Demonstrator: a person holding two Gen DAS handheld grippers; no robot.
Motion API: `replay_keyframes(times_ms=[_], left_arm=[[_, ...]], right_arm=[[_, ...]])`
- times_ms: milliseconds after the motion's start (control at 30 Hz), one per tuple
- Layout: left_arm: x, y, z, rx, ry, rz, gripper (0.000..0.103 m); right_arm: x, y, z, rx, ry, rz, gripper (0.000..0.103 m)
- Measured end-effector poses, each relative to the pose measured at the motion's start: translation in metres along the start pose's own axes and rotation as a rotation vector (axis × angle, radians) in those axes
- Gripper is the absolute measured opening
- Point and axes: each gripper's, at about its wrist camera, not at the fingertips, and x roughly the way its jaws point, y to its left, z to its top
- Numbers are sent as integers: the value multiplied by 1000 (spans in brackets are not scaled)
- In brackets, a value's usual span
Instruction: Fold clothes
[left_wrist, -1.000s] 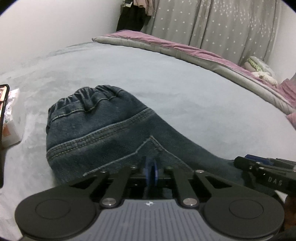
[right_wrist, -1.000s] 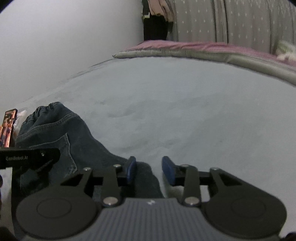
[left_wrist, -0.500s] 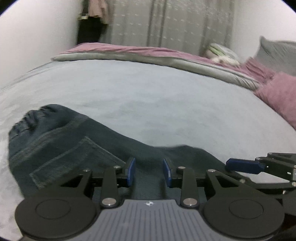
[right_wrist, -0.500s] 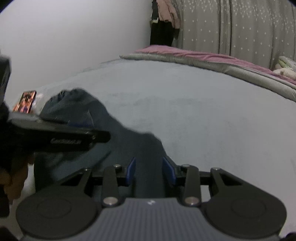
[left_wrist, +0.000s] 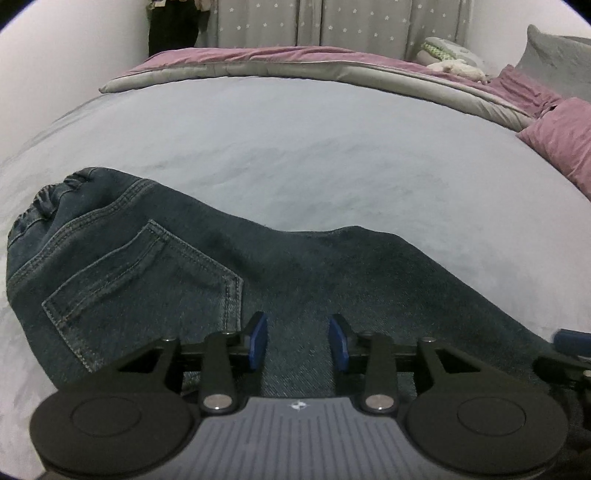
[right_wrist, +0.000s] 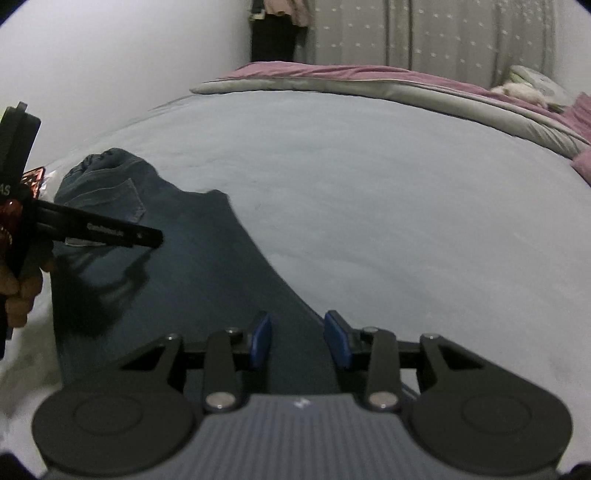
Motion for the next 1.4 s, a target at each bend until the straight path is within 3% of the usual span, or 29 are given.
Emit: replay_keyframes(times_ms=[233, 467, 700, 867, 1200, 1400], left_arm=[[-6, -8, 2, -10, -9, -66, 40], [-6, -28, 2, 83, -44, -95, 41], [-3, -36, -1, 130, -43, -82, 41], [-8, -48, -4, 165, -68, -115, 41], [-16, -112, -11, 342, -121, -236, 41], [-21, -150, -27, 517, -148, -290, 41]], right_arm=[[-20, -25, -17, 63, 22, -44, 37], [-39, -34, -24, 29, 46, -70, 41], [-58, -49, -39, 4, 82, -23, 46], [-75, -71, -51, 52, 79, -8, 46], [-114, -129, -74, 129, 90, -128, 46], [-141, -160, -93, 166, 109, -126, 46]])
